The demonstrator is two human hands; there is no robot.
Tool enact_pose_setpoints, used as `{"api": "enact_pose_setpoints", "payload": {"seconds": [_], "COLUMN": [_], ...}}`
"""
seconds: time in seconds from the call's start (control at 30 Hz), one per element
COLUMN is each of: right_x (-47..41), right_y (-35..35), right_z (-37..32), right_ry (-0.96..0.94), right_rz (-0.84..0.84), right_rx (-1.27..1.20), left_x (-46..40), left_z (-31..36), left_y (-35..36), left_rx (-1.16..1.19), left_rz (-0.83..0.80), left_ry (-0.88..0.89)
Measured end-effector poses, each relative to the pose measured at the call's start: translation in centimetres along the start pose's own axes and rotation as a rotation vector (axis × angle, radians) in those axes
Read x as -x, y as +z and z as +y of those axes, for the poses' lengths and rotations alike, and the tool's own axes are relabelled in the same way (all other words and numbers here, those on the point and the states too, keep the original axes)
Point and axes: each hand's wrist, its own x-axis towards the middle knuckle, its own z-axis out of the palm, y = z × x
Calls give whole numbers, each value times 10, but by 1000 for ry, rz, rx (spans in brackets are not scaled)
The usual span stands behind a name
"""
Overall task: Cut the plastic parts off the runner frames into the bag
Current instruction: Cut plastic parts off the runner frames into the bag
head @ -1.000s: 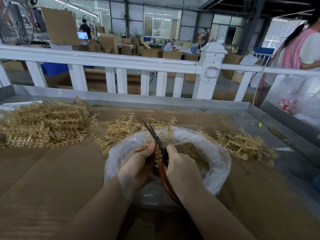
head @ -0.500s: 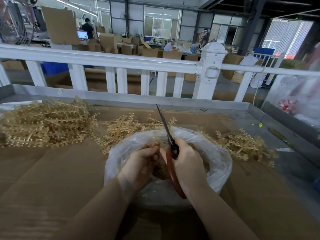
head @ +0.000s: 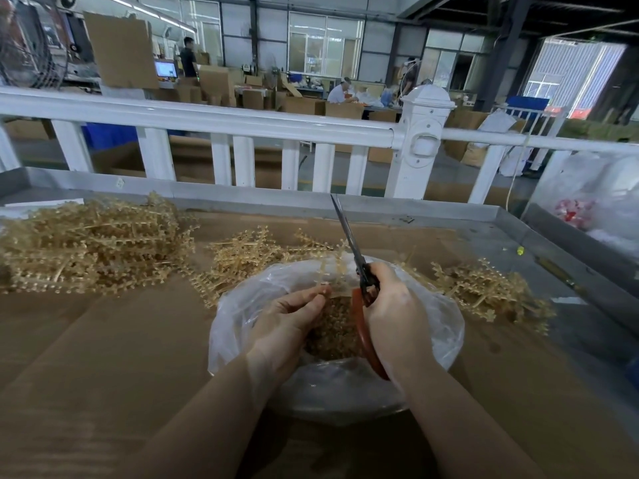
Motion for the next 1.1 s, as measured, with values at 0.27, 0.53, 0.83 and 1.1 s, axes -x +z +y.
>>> {"api": "enact_pose_setpoints", "payload": {"seconds": [0.27, 0.53, 0.83, 1.1], "right_x": [19, 34, 27, 29], "right_y": [1, 3, 0, 1], "right_z": [-2, -2, -1, 2], "right_ry": [-130, -224, -159, -144], "right_rz": [-37, -9, 58, -4], "right_rx": [81, 172, 112, 169], "left_x": [-4, -3, -5, -2], "left_z": [2, 5, 1, 1], "left_y": [-4, 1, -5, -1], "left_rx": [187, 286, 339, 258], "left_rz": [90, 127, 85, 115], "left_ry": [2, -14, 44, 67]}}
